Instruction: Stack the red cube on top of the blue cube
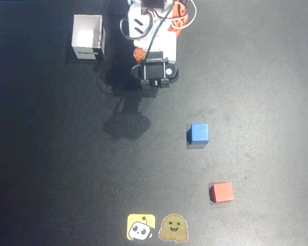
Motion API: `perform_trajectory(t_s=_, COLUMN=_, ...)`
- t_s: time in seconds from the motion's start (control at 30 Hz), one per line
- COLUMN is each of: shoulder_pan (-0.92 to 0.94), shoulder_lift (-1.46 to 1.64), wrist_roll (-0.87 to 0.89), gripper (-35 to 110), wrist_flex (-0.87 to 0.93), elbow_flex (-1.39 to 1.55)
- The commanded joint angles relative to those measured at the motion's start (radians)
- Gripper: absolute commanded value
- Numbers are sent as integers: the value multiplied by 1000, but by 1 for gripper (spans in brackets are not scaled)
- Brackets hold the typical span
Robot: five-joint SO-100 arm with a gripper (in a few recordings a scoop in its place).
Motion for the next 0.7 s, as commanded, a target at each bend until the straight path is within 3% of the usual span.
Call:
perform_trajectory(t_s=0.0, shoulder_pan=-5, shoulder_lift=0, wrist_roll=-15, gripper=0, wrist_flex=-14, elbow_flex=-66)
perform_trajectory(t_s=0.13, shoulder_pan=-28, shoulder_lift=-98, wrist_roll=-15, gripper=0, wrist_flex=-37, elbow_flex=-149)
perform_trajectory(t_s=0.67, shoulder_pan=-140, shoulder_lift=-1014, wrist_roll=-34, gripper=0, wrist_flex=-140, elbow_flex=-864)
